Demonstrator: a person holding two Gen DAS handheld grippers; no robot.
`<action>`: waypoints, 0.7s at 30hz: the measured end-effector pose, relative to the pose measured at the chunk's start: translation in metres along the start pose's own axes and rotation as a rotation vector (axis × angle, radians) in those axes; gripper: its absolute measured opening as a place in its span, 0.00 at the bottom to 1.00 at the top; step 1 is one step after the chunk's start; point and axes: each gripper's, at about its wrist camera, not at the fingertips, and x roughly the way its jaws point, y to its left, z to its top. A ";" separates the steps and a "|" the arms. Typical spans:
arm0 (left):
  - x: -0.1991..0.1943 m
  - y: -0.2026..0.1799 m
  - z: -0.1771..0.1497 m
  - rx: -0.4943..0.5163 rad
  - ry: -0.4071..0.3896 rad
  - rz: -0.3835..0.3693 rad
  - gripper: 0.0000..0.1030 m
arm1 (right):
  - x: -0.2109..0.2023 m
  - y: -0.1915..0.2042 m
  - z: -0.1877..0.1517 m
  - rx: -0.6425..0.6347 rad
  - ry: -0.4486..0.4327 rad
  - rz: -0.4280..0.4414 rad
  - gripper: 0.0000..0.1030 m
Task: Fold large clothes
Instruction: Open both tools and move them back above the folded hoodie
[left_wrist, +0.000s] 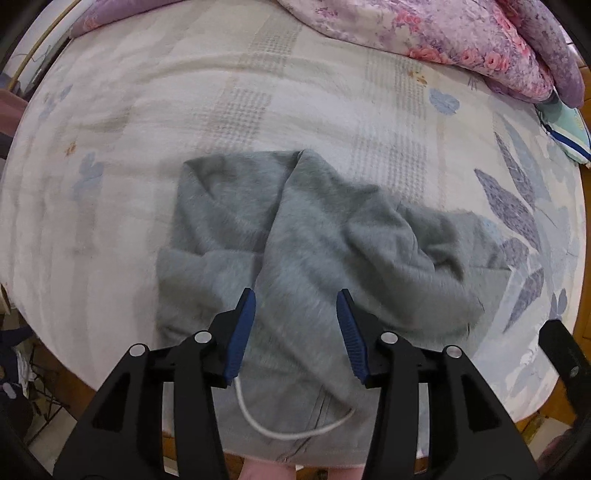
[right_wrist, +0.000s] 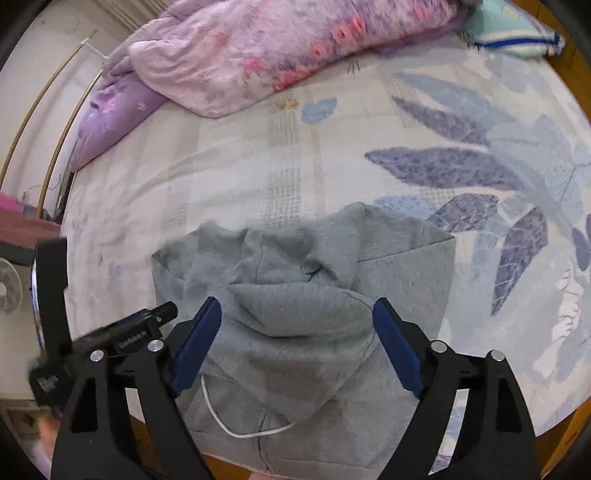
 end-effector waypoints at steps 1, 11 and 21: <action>-0.006 0.002 -0.002 0.004 0.003 0.001 0.45 | -0.004 0.004 -0.005 -0.009 0.001 -0.010 0.82; -0.046 0.040 -0.003 0.072 0.003 -0.053 0.61 | -0.051 0.024 -0.028 -0.069 -0.103 0.039 0.82; -0.047 0.083 0.034 0.096 -0.008 -0.149 0.73 | -0.050 0.023 -0.006 -0.127 -0.047 0.034 0.82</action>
